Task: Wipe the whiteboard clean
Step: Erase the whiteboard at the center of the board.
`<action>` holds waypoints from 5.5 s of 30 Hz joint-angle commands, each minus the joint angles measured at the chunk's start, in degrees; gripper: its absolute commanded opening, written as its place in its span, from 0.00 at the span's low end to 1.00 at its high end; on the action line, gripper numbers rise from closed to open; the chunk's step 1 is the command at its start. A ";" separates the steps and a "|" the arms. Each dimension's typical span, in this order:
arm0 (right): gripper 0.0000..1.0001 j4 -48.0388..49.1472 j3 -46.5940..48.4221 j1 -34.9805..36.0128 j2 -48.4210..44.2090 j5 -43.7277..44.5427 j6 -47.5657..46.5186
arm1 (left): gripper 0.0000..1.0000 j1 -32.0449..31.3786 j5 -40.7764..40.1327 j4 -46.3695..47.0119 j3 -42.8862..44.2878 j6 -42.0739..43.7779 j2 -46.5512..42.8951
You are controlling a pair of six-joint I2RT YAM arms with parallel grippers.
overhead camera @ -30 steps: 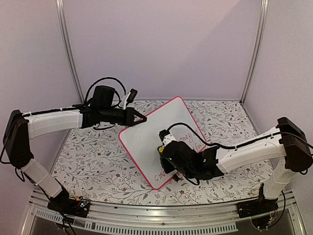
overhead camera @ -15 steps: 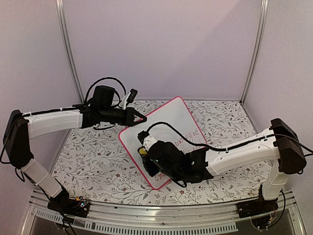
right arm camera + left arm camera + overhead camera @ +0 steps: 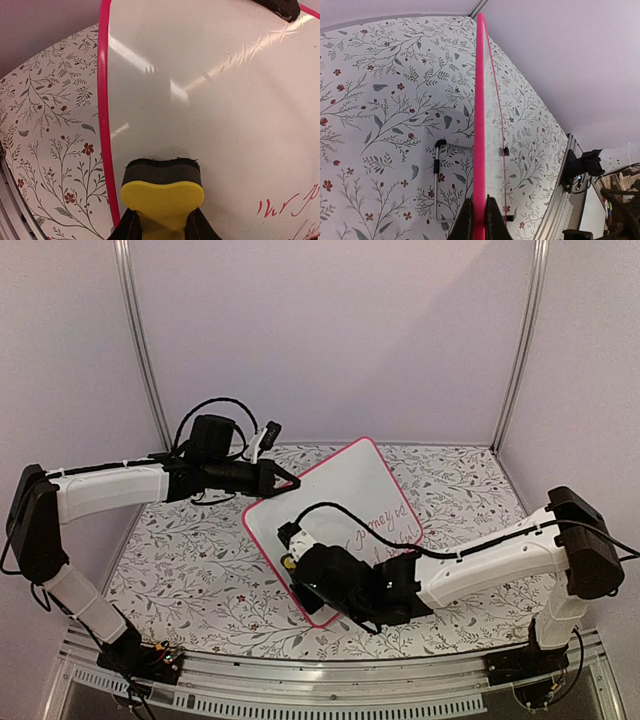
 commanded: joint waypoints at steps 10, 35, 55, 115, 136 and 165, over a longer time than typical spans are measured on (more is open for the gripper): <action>0.26 -5.80 -7.32 -1.92 -3.47 4.01 4.64 | 0.00 -0.52 -3.20 -4.01 -1.24 4.28 3.08; 0.26 -2.25 -8.80 -11.04 -5.14 0.22 5.40 | 0.00 -0.56 -3.07 -4.07 -1.16 4.31 2.77; 0.26 1.88 -4.91 -10.76 -6.18 2.17 0.19 | 0.00 -0.50 -3.81 -4.25 -1.23 4.45 2.23; 0.25 3.65 -9.40 -12.01 -4.84 2.34 3.91 | 0.00 -0.42 -3.28 -3.26 -1.67 3.66 1.53; 0.24 -0.91 -18.09 -11.65 -6.51 -1.16 12.95 | 0.00 -0.13 -3.11 -2.83 -1.95 3.36 0.66; 0.24 2.00 -14.30 -14.99 -9.96 3.15 5.05 | 0.00 -0.16 -3.69 -3.28 -1.68 3.54 1.86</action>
